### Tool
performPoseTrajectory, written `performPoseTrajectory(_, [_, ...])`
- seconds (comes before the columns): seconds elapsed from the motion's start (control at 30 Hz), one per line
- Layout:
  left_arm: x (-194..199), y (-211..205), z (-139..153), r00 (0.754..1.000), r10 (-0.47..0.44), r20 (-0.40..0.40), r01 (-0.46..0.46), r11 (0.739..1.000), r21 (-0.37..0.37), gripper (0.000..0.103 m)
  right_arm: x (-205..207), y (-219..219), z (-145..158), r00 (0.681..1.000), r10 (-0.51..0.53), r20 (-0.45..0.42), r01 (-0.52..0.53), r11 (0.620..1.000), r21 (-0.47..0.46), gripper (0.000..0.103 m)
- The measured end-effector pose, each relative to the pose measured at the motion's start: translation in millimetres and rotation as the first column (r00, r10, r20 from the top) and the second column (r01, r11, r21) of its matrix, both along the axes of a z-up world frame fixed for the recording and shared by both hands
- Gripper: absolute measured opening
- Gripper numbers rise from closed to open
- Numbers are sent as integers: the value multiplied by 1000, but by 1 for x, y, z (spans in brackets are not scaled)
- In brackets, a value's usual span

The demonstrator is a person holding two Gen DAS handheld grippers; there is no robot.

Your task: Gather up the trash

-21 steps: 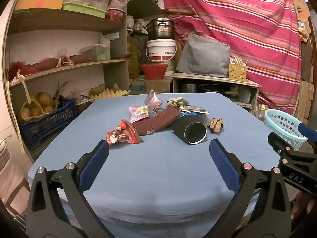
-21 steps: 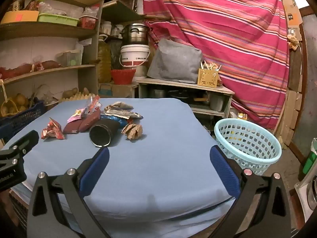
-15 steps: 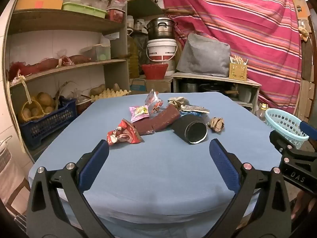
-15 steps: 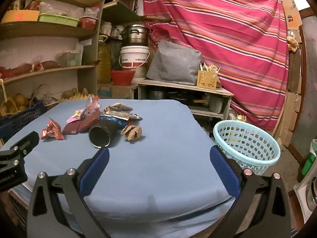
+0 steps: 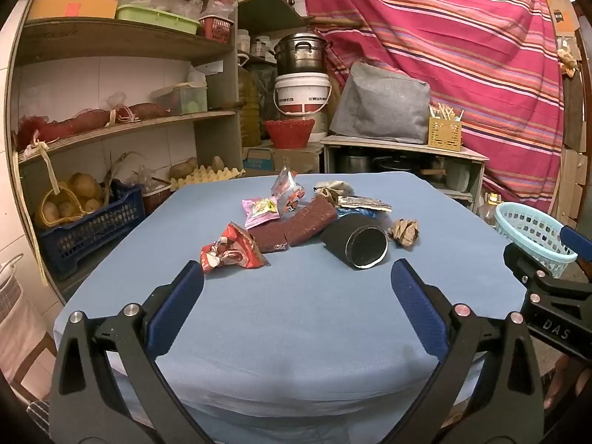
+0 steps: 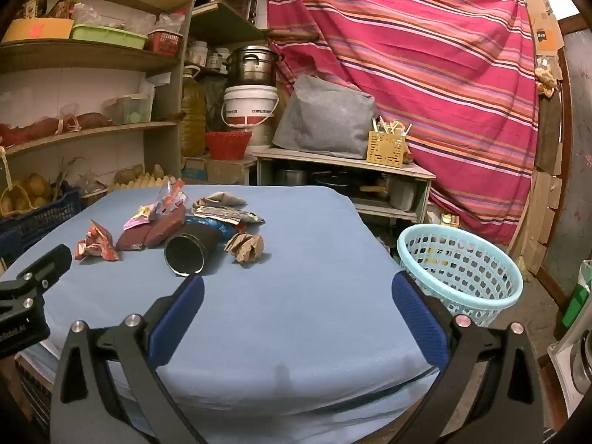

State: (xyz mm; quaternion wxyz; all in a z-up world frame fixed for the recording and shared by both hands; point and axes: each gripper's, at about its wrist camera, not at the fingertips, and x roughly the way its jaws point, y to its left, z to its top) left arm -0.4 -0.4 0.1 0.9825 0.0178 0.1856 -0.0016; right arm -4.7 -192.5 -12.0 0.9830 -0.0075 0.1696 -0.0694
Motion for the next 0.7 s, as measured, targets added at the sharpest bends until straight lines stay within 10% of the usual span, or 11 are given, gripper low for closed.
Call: performPoseTrajectory(0.7, [0,0,0,1000,0,1,0,1000,3,98,0,0,0,1000,-4,2,4,1000,-1,99])
